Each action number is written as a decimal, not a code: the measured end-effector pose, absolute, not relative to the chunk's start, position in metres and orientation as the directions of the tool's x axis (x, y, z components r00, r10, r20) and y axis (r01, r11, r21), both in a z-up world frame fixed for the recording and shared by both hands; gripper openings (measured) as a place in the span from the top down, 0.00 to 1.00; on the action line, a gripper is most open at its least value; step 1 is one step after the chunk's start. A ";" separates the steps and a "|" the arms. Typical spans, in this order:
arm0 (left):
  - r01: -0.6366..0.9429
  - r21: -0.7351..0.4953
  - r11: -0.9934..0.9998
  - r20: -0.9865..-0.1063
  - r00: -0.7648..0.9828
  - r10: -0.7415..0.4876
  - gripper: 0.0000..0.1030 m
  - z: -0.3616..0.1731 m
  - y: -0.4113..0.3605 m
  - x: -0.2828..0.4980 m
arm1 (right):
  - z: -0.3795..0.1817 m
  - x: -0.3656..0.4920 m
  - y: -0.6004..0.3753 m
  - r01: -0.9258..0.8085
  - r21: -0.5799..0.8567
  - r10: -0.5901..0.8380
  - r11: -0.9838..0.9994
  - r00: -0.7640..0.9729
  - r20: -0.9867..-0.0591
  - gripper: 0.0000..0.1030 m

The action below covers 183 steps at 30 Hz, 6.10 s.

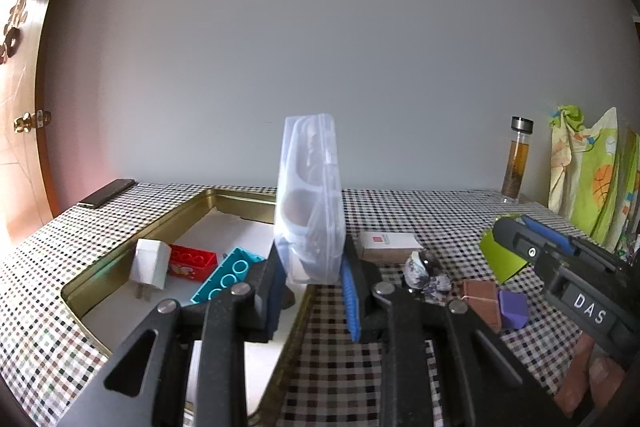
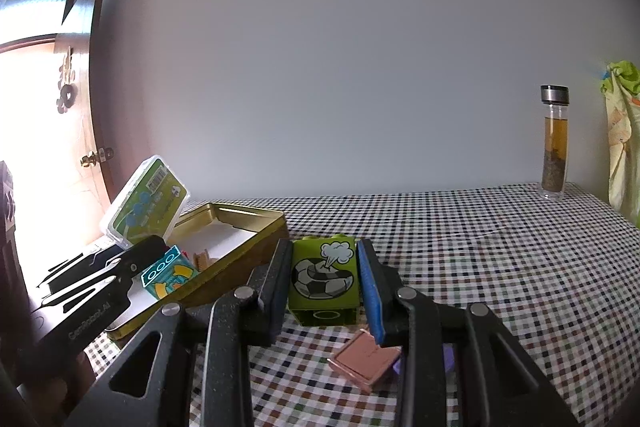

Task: Organize rigid objects
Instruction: 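Carry the clear box and green block over the gold tin tray, then open the left tool dropping the clear box while the right tool releases the green block, then withdraw both tools from the tray toward the purple cube and brown box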

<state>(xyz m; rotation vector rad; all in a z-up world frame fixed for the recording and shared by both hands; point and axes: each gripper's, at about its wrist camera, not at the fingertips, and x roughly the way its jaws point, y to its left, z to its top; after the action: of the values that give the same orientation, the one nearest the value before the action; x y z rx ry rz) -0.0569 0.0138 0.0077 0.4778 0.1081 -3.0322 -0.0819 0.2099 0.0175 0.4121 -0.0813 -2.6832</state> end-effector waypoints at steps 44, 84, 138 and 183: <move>0.174 -0.061 -0.983 -0.312 -0.939 -0.146 0.77 0.005 -0.037 -0.047 | 0.016 -0.078 0.156 0.497 0.085 -0.500 -0.864 -0.822 -0.275 0.66; 0.232 -0.077 -0.970 -0.341 -0.920 -0.193 0.77 0.005 -0.068 -0.040 | 0.014 -0.069 0.112 0.591 0.040 -0.573 -0.806 -0.761 -0.304 0.66; 0.319 0.005 -0.948 -0.566 -0.781 -0.266 0.17 -0.014 -0.111 -0.093 | -0.002 -0.166 0.008 0.686 0.043 -0.583 -0.726 -0.582 -0.566 0.64; 0.034 0.104 -0.994 -0.538 -0.839 -0.085 0.01 -0.004 0.071 -0.106 | 0.001 -0.166 0.271 0.258 0.237 -0.342 -0.937 -0.818 -0.463 0.26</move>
<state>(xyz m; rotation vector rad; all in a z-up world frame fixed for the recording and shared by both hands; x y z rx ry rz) -0.1060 0.0706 -0.0039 0.8693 -0.1394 -2.9505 -0.1658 0.2712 0.0010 0.7362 -0.2340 -2.7171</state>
